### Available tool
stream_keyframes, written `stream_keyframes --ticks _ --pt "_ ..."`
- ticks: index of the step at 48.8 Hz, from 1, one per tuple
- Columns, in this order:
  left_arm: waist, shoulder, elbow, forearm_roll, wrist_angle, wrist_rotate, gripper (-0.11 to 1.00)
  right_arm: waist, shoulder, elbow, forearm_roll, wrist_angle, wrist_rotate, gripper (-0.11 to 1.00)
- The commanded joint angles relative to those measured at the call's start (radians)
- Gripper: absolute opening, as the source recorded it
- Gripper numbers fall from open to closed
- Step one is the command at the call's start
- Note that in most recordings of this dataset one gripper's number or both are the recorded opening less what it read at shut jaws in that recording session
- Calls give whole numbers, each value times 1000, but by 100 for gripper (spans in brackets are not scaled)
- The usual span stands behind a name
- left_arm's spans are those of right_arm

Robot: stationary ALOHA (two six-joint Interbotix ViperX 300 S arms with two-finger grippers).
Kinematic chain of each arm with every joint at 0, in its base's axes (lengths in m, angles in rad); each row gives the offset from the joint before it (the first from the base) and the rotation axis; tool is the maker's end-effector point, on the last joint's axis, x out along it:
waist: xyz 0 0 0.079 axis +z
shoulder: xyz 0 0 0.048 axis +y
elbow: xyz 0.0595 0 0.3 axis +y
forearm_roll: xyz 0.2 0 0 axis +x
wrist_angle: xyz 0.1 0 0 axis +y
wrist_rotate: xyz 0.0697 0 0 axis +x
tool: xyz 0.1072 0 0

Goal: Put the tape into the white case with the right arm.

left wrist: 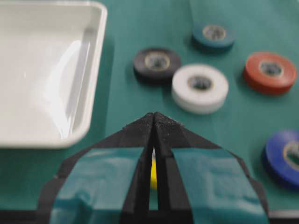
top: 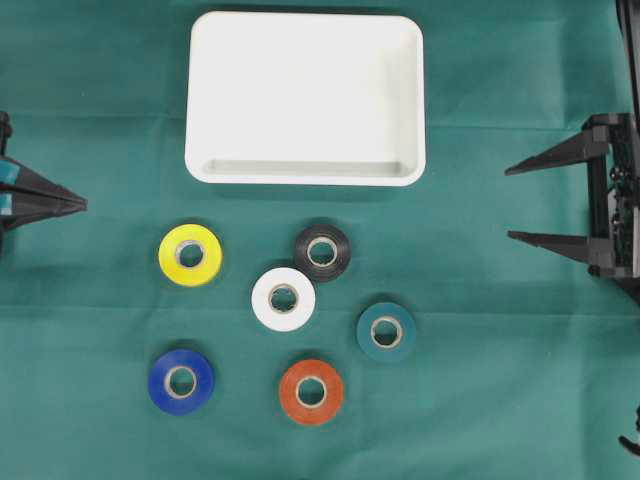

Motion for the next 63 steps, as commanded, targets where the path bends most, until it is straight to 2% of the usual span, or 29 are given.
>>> stream_keyframes --ticks 1,15,29,46,52,63 --pt "-3 -12 -2 -2 31 -2 0 11 -12 0 -23 12 5 68" --pt "-3 -54 34 -2 52 -2 0 17 -61 46 -28 20 9 68" --pt "-2 -64 57 -2 52 -9 0 28 -63 49 -28 20 8 68" --pt "-3 -64 63 -2 52 -9 0 210 -35 52 -29 20 18 68" --pt "-3 -64 64 -2 52 -9 0 241 -34 66 -29 20 44 68" --pt "-3 -64 64 -2 49 -9 0 247 -31 83 -31 29 71 68"
